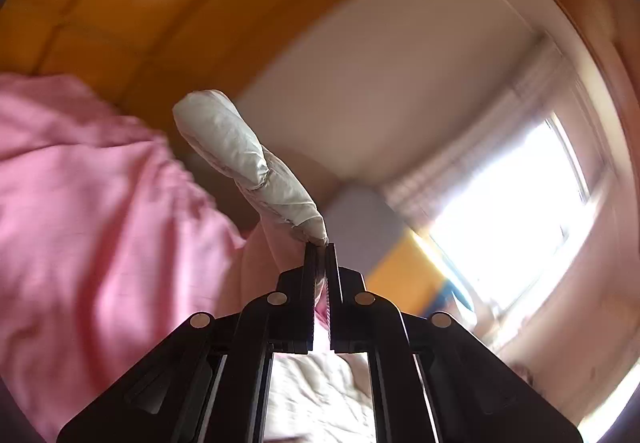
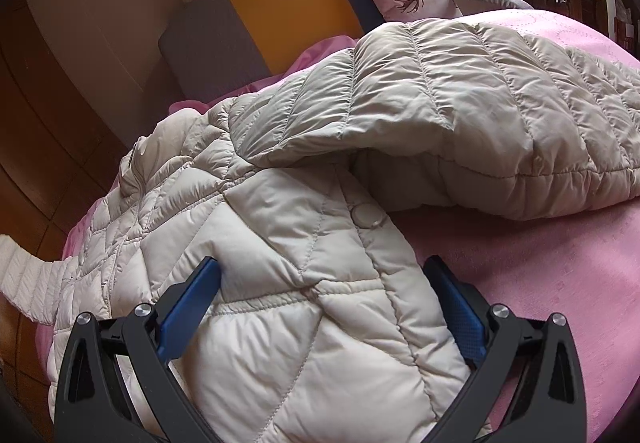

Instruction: Fold large clothes

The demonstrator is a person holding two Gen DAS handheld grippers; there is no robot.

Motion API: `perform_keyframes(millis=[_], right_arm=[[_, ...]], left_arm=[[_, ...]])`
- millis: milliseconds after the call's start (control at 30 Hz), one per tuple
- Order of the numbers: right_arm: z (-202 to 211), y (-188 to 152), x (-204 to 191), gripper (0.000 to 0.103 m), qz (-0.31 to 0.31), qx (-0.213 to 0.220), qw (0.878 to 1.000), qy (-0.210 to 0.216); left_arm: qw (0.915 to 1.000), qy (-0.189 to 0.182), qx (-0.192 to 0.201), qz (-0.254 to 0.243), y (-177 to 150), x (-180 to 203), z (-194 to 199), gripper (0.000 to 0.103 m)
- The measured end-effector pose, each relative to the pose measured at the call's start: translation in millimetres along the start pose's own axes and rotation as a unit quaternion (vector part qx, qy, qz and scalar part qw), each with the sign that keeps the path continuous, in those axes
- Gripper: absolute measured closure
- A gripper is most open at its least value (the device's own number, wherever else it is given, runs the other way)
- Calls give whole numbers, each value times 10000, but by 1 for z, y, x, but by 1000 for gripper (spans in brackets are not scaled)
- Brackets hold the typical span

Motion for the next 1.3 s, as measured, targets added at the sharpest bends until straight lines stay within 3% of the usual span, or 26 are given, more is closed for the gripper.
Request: perform_keyframes(millis=[100, 200, 333, 567, 600, 733, 833, 867, 900, 967, 1000, 1067, 1167, 1233, 1267, 1300], right_arm=[[0, 0, 0, 2, -30, 11, 10000, 38], [0, 0, 0, 2, -74, 24, 9999, 90], [1, 0, 2, 2, -82, 28, 9999, 99], [2, 0, 2, 2, -77, 33, 9999, 78], [1, 0, 1, 2, -52, 25, 10000, 27], [0, -3, -6, 2, 245, -14, 9973, -698], [-4, -4, -12, 2, 471, -81, 9932, -1065], [-5, -5, -12, 2, 485, -108, 9928, -1089], [-6, -5, -11, 2, 470, -117, 9930, -1075], [-7, -5, -10, 2, 430, -118, 9937, -1028], [-7, -5, -9, 2, 420, -115, 9938, -1018], [-7, -5, -9, 2, 432, -112, 9937, -1033], [-6, -5, -10, 2, 424, -109, 9938, -1026], [-6, -5, -10, 2, 426, -105, 9937, -1032], [-6, -5, -10, 2, 429, -109, 9936, -1036], [-6, -5, -9, 2, 432, -109, 9936, -1041]], left_arm=[[9973, -196, -381, -593, -34, 46, -24, 100], [9895, -506, -885, -1025, -89, 83, -46, 100], [9747, -613, -1699, -1318, -171, 100, -85, 100], [9436, -340, -2811, -1714, -286, 105, -128, 100], [9355, -290, -3038, -1781, -305, 102, -135, 100], [9068, -24, -3482, -2377, -351, 100, -143, 100], [8845, -59, -3889, -2577, -375, 100, -145, 84], [8810, -131, -3982, -2550, -378, 102, -142, 62], [8805, -284, -4031, -2479, -378, 109, -133, 41], [8876, -601, -3907, -2362, -371, 115, -119, 28], [8914, -764, -3779, -2380, -363, 118, -108, 26], [8922, -818, -3664, -2510, -353, 121, -95, 26], [9055, -607, -3286, -2615, -329, 113, -85, 26], [9226, -285, -2955, -2464, -297, 92, -86, 34], [9278, -133, -2853, -2400, -285, 87, -87, 47], [9332, 72, -2746, -2318, -274, 80, -92, 52]])
Point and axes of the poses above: each gripper's, at about its wrist camera, not at the fingertips, and z roughly against the way its jaws point, x to its right, y to its top, the point moved 5 cm from there along -z, roughly the way its jaws point, and after that the axes turned 4 degrees about z, right-handed, at the moved point
